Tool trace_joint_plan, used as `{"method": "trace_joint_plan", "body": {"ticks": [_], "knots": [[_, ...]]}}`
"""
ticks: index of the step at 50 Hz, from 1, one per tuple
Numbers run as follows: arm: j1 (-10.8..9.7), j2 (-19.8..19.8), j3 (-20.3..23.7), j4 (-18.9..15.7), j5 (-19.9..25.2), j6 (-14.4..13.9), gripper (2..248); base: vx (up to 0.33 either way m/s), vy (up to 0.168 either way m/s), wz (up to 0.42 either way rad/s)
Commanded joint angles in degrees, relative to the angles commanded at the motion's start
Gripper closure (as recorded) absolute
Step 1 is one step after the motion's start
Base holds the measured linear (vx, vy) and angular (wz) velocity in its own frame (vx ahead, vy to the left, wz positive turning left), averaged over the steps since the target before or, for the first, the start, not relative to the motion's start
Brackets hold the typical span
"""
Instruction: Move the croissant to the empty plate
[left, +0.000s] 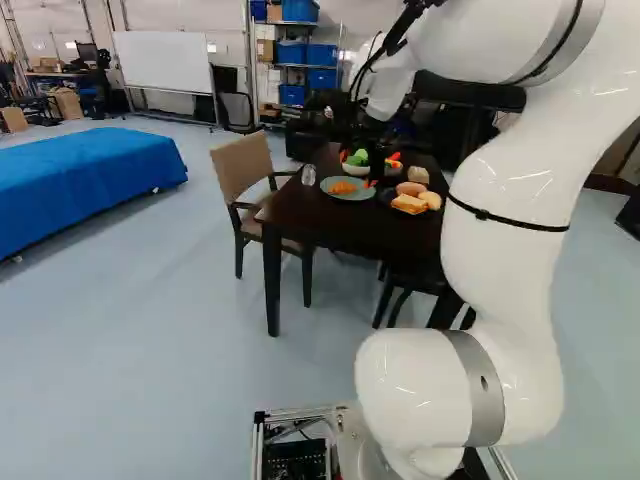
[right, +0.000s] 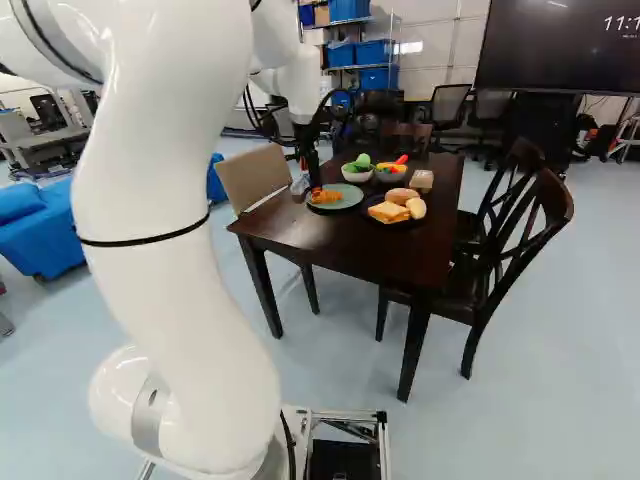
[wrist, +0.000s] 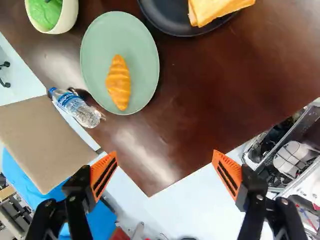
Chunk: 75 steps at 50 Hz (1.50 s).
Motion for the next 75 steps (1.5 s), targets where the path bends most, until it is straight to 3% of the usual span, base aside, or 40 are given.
{"method": "trace_joint_plan", "body": {"ticks": [40,75], "knots": [[-1.15,10.99,12.51,0.0,0.0,0.0,3,0.0,0.0,0.0],[-0.84,20.29,21.93,0.0,0.0,0.0,3,0.0,0.0,0.0]]}}
